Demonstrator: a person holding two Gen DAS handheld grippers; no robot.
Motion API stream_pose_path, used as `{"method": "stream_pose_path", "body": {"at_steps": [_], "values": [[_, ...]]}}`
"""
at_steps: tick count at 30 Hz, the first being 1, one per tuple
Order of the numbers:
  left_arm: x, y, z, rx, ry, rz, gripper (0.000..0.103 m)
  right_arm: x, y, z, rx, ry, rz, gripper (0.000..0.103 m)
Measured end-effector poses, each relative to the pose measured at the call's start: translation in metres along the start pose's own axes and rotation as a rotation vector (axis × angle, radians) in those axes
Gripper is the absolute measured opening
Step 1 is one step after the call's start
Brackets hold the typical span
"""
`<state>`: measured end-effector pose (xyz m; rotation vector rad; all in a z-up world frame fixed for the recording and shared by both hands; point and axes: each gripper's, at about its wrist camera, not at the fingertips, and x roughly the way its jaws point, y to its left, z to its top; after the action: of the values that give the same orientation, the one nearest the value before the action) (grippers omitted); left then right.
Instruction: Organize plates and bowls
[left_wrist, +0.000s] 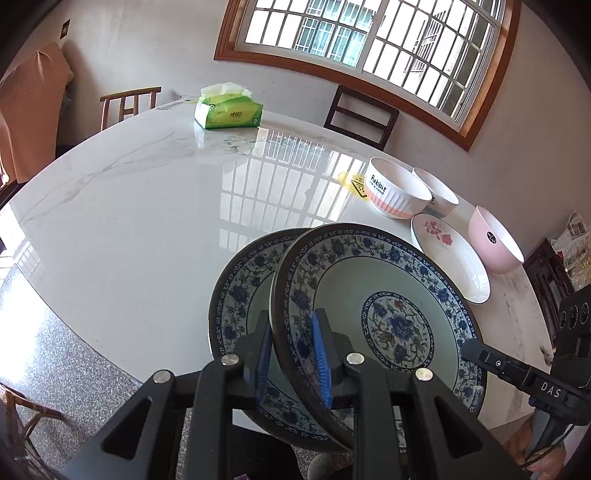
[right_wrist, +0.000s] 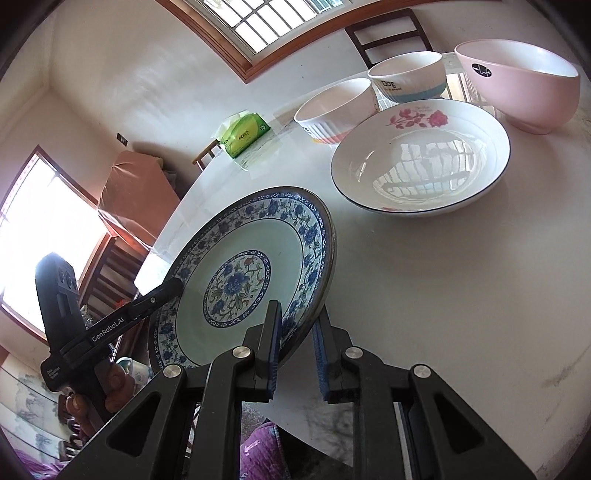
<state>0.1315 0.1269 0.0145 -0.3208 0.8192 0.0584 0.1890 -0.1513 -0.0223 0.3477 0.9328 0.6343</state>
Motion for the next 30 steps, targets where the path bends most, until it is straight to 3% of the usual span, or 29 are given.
{"method": "stream_pose_path", "body": {"at_steps": [19, 28, 30], "values": [[0.019, 0.021, -0.001, -0.009, 0.009, 0.057, 0.023, 0.032, 0.023, 0.007, -0.054, 0.041, -0.045, 0.017], [0.011, 0.019, -0.002, 0.049, -0.076, 0.108, 0.024, 0.038, 0.028, 0.005, -0.068, 0.053, -0.059, 0.018], [0.008, 0.019, -0.002, 0.053, -0.099, 0.119, 0.032, 0.039, 0.028, 0.005, -0.059, 0.052, -0.049, 0.019]]}}
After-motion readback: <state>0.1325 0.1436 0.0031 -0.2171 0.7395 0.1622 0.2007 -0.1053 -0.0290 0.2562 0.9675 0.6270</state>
